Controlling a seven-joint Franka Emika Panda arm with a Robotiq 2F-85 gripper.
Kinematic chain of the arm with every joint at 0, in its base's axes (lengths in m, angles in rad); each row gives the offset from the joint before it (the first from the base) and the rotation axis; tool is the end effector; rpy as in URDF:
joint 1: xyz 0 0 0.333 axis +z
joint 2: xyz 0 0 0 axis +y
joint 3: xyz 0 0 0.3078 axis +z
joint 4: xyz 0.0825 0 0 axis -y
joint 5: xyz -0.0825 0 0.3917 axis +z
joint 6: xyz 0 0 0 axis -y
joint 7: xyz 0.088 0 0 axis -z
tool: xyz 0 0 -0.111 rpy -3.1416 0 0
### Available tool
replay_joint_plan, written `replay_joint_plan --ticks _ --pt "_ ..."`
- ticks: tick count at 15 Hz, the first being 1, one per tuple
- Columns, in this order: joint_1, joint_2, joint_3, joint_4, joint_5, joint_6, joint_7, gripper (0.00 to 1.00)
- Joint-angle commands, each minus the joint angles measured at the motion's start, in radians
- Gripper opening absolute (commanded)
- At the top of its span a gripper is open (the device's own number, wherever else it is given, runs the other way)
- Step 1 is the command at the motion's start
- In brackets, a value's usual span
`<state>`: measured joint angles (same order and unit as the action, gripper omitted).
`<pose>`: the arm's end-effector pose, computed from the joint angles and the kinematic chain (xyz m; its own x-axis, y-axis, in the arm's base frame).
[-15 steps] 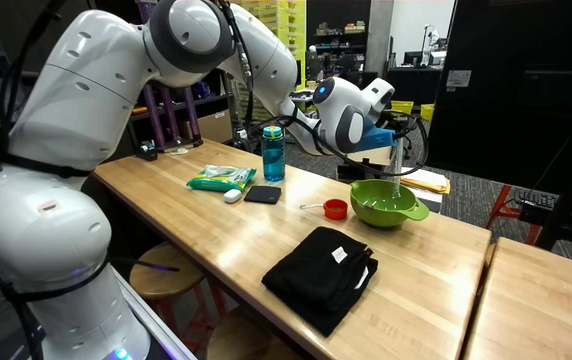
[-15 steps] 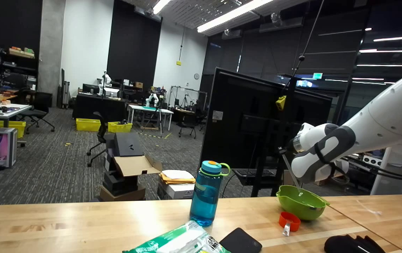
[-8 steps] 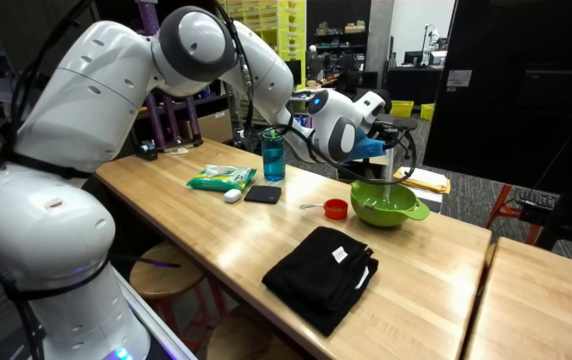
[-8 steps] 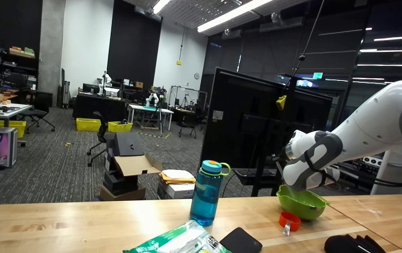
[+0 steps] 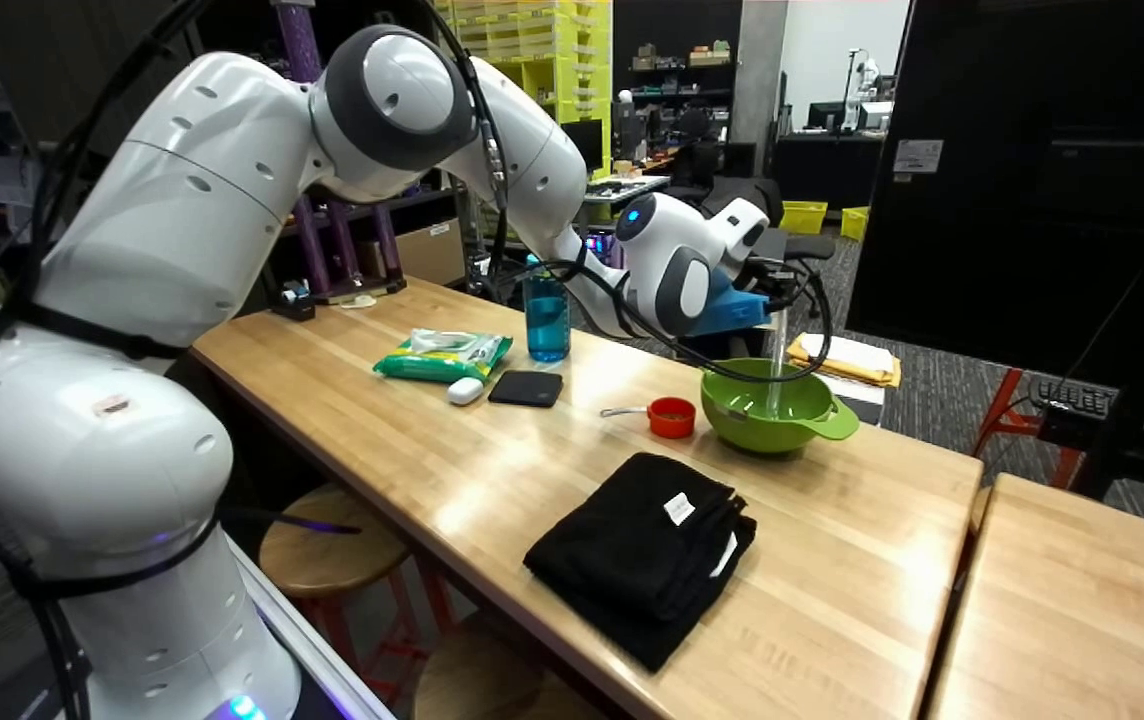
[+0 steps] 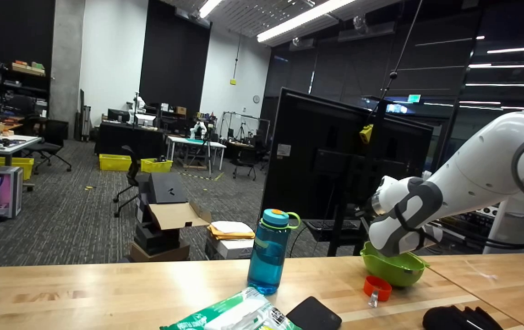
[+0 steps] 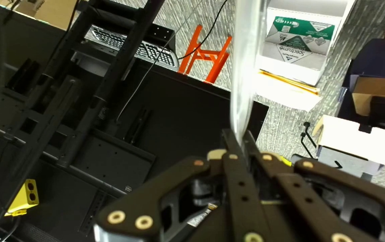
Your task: Use the straw to stir the contents of the green bowl
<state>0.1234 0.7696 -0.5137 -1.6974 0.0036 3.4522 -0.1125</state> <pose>0.6999 -0.1980 0.3060 0.5775 0.2572 0.7748 -0.1821 -0.8846 0.4294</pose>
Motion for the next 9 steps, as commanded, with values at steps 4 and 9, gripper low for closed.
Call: replay_joint_plan --ticks 4,9 --pt "0.067 -0.026 -0.030 -0.094 0.016 0.005 -0.001 0.01" --pt "0.096 -0.030 -0.022 -0.108 0.012 0.000 0.000 0.01"
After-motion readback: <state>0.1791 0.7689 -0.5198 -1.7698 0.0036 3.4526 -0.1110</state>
